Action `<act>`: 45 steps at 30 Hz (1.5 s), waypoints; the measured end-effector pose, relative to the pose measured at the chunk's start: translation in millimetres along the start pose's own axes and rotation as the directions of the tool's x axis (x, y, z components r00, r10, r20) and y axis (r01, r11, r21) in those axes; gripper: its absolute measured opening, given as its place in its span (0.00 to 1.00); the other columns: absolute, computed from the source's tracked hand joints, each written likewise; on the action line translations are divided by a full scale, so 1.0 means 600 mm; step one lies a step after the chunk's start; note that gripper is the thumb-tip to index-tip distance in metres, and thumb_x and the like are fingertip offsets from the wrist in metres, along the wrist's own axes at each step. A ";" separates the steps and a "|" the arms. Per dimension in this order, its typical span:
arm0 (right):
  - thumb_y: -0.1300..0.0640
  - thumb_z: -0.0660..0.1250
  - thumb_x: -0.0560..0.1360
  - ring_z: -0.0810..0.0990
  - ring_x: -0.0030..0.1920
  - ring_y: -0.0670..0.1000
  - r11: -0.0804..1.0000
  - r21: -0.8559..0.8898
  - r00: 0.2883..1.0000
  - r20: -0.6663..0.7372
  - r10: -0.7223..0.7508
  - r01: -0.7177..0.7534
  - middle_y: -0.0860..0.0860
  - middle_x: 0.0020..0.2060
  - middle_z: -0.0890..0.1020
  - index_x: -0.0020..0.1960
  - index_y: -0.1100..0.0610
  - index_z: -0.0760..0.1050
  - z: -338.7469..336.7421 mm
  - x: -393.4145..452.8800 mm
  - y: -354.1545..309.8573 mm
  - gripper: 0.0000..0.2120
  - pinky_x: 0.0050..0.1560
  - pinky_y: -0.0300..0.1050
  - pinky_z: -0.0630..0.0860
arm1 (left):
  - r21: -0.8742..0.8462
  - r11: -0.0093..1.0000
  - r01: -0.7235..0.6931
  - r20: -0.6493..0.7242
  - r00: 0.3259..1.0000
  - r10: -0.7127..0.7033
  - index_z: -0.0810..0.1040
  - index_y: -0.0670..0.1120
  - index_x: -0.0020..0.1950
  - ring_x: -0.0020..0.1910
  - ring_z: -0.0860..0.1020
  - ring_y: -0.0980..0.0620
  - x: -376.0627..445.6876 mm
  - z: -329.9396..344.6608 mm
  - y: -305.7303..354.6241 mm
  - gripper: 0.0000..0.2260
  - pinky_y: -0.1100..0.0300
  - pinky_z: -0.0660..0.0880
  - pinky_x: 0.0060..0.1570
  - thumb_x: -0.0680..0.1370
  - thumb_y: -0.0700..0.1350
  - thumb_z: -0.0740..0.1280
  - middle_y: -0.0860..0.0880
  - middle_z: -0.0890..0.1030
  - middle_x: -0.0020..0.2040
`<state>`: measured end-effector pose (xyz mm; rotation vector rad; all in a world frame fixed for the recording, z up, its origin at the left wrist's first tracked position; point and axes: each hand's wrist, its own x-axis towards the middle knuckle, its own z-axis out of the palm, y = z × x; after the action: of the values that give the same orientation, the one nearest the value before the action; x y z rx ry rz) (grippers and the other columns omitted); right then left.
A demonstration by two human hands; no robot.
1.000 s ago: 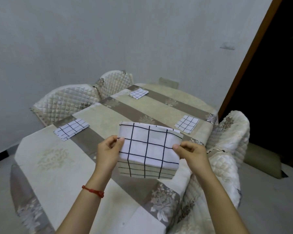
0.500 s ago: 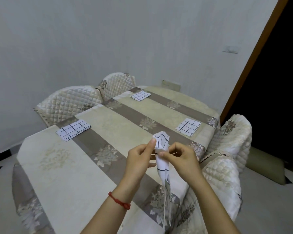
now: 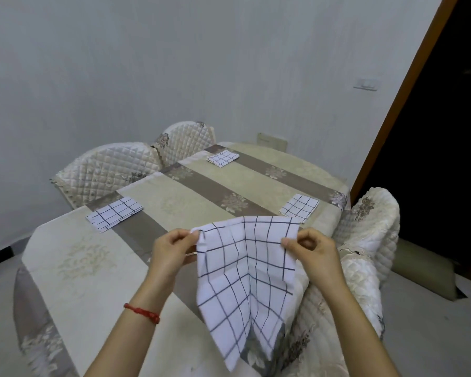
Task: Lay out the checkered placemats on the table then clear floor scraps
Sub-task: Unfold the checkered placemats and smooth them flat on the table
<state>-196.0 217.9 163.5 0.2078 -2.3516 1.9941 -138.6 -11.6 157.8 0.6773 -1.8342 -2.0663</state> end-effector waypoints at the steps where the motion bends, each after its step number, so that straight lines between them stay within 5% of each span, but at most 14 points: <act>1: 0.64 0.73 0.67 0.73 0.33 0.49 1.000 -0.003 0.999 -0.039 0.001 -0.001 0.51 0.26 0.76 0.32 0.60 0.73 -0.008 0.006 -0.005 0.10 0.37 0.41 0.69 | 0.029 1.000 -0.004 -0.027 1.000 0.005 0.78 0.41 0.38 0.27 0.78 0.57 0.003 -0.016 -0.003 0.06 0.67 0.75 0.27 0.75 0.38 0.66 0.46 0.79 0.33; 5: 0.62 0.72 0.69 0.76 0.30 0.36 0.991 -0.117 0.992 -0.098 -0.078 0.066 0.44 0.27 0.80 0.32 0.49 0.76 -0.022 0.025 -0.032 0.12 0.39 0.33 0.73 | 0.129 0.992 -0.013 -0.122 0.992 0.028 0.78 0.42 0.39 0.33 0.77 0.50 0.007 -0.055 -0.022 0.05 0.65 0.77 0.30 0.75 0.39 0.66 0.46 0.79 0.34; 8: 0.60 0.71 0.70 0.77 0.33 0.37 0.967 -0.213 0.984 -0.074 -0.160 0.142 0.43 0.30 0.81 0.33 0.46 0.76 -0.021 0.033 -0.049 0.12 0.44 0.39 0.75 | 0.285 0.958 -0.039 -0.211 0.972 0.102 0.79 0.43 0.40 0.41 0.78 0.46 0.009 -0.059 -0.043 0.04 0.55 0.77 0.42 0.74 0.39 0.67 0.45 0.81 0.39; 10: 0.59 0.71 0.70 0.79 0.36 0.41 0.938 -0.283 0.977 -0.016 -0.213 0.200 0.40 0.29 0.81 0.33 0.44 0.76 -0.018 0.036 -0.060 0.12 0.45 0.40 0.76 | 0.439 0.896 -0.070 -0.231 0.955 0.188 0.80 0.44 0.48 0.48 0.77 0.48 0.006 -0.045 -0.047 0.05 0.57 0.71 0.49 0.73 0.39 0.67 0.45 0.82 0.47; 16: 0.59 0.71 0.70 0.80 0.40 0.50 0.875 -0.381 0.944 0.255 -0.211 0.299 0.47 0.34 0.83 0.35 0.46 0.79 -0.004 0.032 -0.087 0.09 0.47 0.48 0.77 | 0.398 0.809 -0.434 0.227 0.900 0.371 0.76 0.49 0.61 0.59 0.72 0.59 -0.009 0.060 0.008 0.17 0.62 0.67 0.60 0.72 0.45 0.70 0.56 0.76 0.58; 19: 0.58 0.72 0.69 0.81 0.40 0.55 0.881 -0.359 0.925 0.330 -0.190 0.309 0.53 0.35 0.84 0.36 0.52 0.81 -0.005 0.025 -0.095 0.04 0.47 0.53 0.77 | 0.308 0.819 -0.484 0.402 0.847 0.349 0.77 0.51 0.57 0.57 0.76 0.59 -0.008 0.094 0.036 0.16 0.61 0.70 0.59 0.70 0.48 0.72 0.58 0.79 0.55; 22: 0.57 0.72 0.69 0.78 0.34 0.48 0.885 -0.345 0.922 0.335 -0.194 0.311 0.50 0.31 0.82 0.35 0.53 0.80 -0.010 0.021 -0.095 0.04 0.40 0.46 0.75 | 0.154 0.877 -0.454 0.480 0.811 0.335 0.82 0.50 0.43 0.42 0.80 0.56 -0.009 0.106 0.048 0.04 0.59 0.76 0.46 0.70 0.42 0.72 0.54 0.84 0.40; 27: 0.54 0.74 0.67 0.71 0.28 0.41 0.911 -0.322 0.943 0.290 -0.165 0.258 0.46 0.25 0.77 0.33 0.53 0.79 -0.020 0.017 -0.088 0.07 0.32 0.33 0.67 | 0.084 0.891 -0.447 0.389 0.838 0.383 0.77 0.52 0.24 0.26 0.72 0.65 -0.013 0.109 0.047 0.19 0.72 0.67 0.31 0.72 0.35 0.68 0.59 0.76 0.23; 31: 0.58 0.72 0.70 0.79 0.35 0.44 0.943 -0.267 0.946 0.303 -0.115 0.200 0.50 0.33 0.84 0.37 0.53 0.81 -0.032 0.017 -0.085 0.03 0.42 0.40 0.75 | 0.074 0.877 -0.475 0.297 0.850 0.435 0.78 0.49 0.30 0.27 0.71 0.64 -0.006 0.102 0.050 0.13 0.72 0.67 0.31 0.73 0.38 0.68 0.58 0.76 0.23; 42: 0.56 0.74 0.67 0.69 0.25 0.41 0.953 -0.259 0.963 0.253 -0.093 0.160 0.48 0.26 0.76 0.30 0.53 0.76 -0.008 0.022 -0.074 0.10 0.30 0.33 0.64 | 0.103 0.848 -0.520 0.210 0.845 0.493 0.81 0.51 0.35 0.32 0.76 0.64 0.000 0.091 0.041 0.10 0.71 0.72 0.37 0.74 0.39 0.68 0.61 0.81 0.30; 45: 0.54 0.75 0.66 0.67 0.25 0.41 0.955 -0.250 0.968 0.226 -0.106 0.163 0.47 0.25 0.74 0.28 0.52 0.75 -0.002 0.024 -0.070 0.12 0.32 0.38 0.64 | 0.084 0.850 -0.519 0.166 0.849 0.502 0.80 0.51 0.34 0.33 0.77 0.64 -0.001 0.091 0.037 0.11 0.71 0.73 0.37 0.73 0.37 0.69 0.60 0.82 0.31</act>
<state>-204.4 211.5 206.4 0.5746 -2.6185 1.6450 -169.1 31.9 183.8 0.0427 -1.9632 -1.6830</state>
